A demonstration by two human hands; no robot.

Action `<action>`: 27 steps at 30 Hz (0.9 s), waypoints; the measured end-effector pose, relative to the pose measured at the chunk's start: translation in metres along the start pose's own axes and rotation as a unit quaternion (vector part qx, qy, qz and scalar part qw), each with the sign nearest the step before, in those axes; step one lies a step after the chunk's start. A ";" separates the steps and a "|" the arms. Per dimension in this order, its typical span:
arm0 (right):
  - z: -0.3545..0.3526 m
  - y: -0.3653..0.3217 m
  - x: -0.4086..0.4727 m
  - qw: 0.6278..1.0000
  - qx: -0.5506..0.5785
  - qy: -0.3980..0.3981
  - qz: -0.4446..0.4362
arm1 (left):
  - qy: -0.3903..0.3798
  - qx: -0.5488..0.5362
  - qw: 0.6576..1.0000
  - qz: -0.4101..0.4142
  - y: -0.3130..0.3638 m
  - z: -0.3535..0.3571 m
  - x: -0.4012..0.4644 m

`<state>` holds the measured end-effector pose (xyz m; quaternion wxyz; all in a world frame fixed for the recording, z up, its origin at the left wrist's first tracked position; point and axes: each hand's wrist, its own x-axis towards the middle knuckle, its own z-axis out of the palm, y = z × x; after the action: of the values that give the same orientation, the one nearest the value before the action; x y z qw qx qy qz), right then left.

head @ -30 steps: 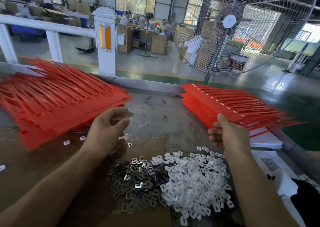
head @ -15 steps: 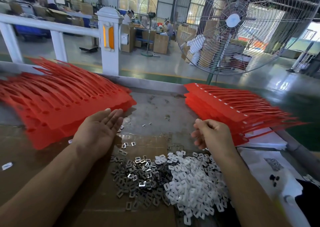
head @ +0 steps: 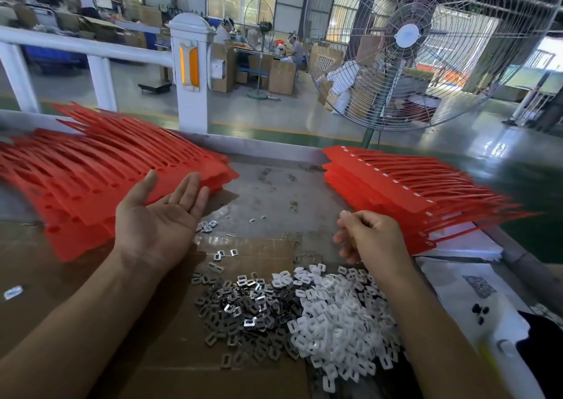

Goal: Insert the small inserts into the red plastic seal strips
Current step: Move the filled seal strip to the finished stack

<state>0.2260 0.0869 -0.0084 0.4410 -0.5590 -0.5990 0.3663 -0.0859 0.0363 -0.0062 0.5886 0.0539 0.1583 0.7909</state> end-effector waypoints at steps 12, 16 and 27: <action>0.000 -0.003 -0.004 1.000 -0.015 -0.013 0.006 | -0.071 0.054 0.996 0.013 -0.008 0.007 -0.004; 0.000 -0.003 -0.004 1.000 -0.019 -0.013 0.002 | -0.082 0.126 0.988 -0.040 -0.027 0.009 -0.010; 0.000 -0.004 -0.004 1.000 -0.010 -0.017 -0.013 | -0.043 0.302 0.952 -0.006 -0.032 0.000 -0.002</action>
<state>0.2251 0.0823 -0.0054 0.4300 -0.5495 -0.6171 0.3638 -0.0564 0.0425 -0.0156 0.5560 0.2618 0.3648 0.6994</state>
